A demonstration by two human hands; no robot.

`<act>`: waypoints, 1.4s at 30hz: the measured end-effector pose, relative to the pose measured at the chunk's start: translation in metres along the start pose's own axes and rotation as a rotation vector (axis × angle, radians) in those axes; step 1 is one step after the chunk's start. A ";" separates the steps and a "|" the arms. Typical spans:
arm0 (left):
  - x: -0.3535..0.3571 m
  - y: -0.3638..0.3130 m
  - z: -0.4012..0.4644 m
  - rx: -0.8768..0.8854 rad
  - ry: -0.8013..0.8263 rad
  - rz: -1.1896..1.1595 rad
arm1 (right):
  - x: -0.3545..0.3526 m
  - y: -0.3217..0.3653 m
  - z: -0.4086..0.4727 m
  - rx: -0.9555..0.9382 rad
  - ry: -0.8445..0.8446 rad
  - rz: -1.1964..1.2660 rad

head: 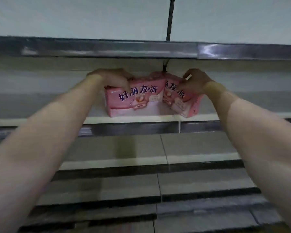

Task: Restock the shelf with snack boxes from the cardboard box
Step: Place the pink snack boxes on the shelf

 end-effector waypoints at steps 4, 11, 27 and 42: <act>0.009 -0.021 0.006 -0.175 -0.136 0.320 | -0.019 -0.009 0.003 -0.091 0.058 -0.257; 0.024 -0.033 0.018 -0.145 -0.171 0.256 | -0.035 -0.050 0.005 -0.024 0.017 -0.555; 0.056 -0.093 0.095 0.156 -0.495 -0.514 | -0.025 -0.098 0.014 0.130 -0.176 0.793; 0.080 -0.079 0.135 0.223 -0.531 -1.153 | -0.016 -0.089 0.038 0.153 -0.038 0.943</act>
Point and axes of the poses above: each hand's wrist, its own z-axis towards the middle knuckle, its own x-axis out of the palm, y = z × x, the point moved 1 cm from there along z, towards the middle knuckle, and after that the axes turned 13 degrees about y, right-handed, at the moved point
